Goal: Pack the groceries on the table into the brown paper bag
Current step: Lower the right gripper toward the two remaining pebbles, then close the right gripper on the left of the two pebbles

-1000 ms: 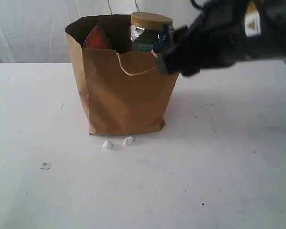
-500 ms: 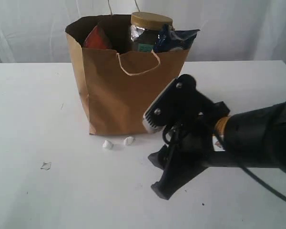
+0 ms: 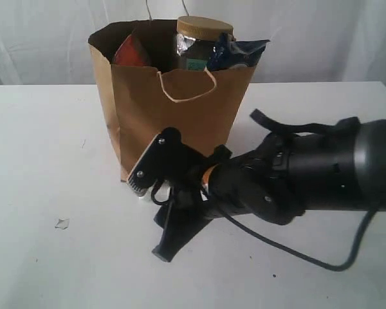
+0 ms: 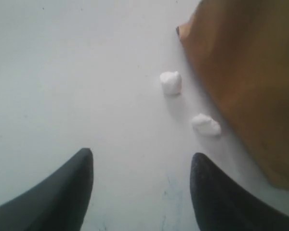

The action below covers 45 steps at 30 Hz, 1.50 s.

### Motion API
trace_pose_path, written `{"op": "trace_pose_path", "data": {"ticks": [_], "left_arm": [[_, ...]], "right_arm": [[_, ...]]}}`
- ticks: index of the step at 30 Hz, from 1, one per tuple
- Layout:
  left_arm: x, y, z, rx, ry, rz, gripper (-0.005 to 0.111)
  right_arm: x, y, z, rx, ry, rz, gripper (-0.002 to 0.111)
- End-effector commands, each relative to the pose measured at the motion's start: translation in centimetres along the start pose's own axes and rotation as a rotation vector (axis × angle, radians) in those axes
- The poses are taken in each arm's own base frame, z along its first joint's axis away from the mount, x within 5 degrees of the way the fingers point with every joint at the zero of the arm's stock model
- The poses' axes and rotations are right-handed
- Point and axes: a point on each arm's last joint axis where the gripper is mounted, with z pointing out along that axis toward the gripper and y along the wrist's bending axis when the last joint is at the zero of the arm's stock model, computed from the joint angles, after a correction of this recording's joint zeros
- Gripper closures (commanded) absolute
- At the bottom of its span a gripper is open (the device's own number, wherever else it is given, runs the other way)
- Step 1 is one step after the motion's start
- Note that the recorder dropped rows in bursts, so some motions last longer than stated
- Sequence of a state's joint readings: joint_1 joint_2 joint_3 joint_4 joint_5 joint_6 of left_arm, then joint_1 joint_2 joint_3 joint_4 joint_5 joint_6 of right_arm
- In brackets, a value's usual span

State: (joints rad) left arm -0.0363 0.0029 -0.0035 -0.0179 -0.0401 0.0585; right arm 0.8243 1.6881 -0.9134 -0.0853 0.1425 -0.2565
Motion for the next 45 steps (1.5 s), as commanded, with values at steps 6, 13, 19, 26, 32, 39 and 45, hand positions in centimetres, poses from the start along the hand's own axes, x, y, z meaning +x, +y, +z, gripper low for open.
{"op": "trace_pose_path", "data": {"ticks": [6, 13, 19, 26, 32, 39, 45], "left_arm": [[0.0, 0.0, 0.0, -0.003, -0.01, -0.009, 0.107], [0.0, 0.0, 0.0, -0.003, -0.01, -0.009, 0.107], [0.0, 0.0, 0.0, -0.003, -0.01, -0.009, 0.107], [0.0, 0.0, 0.0, -0.003, -0.01, -0.009, 0.107], [0.0, 0.0, 0.0, -0.003, -0.01, -0.009, 0.107], [0.0, 0.0, 0.0, -0.003, -0.01, -0.009, 0.107], [0.0, 0.0, 0.0, -0.003, -0.01, -0.009, 0.107]], "right_arm": [[-2.6, -0.4, 4.0, -0.003, 0.005, -0.18, 0.053], [-4.8, -1.1, 6.3, -0.023, 0.064, -0.014, 0.053], [-5.8, -1.1, 8.2, -0.071, 0.129, 0.099, 0.053], [-5.9, -1.5, 10.1, -0.087, 0.182, 0.174, 0.053], [-6.0, -3.3, 10.0, -0.058, 0.196, 0.313, 0.06], [-5.4, -4.6, 10.1, -0.037, 0.268, 0.511, 0.059], [-5.0, -4.2, 11.2, -0.072, 0.314, 0.588, 0.059]]}}
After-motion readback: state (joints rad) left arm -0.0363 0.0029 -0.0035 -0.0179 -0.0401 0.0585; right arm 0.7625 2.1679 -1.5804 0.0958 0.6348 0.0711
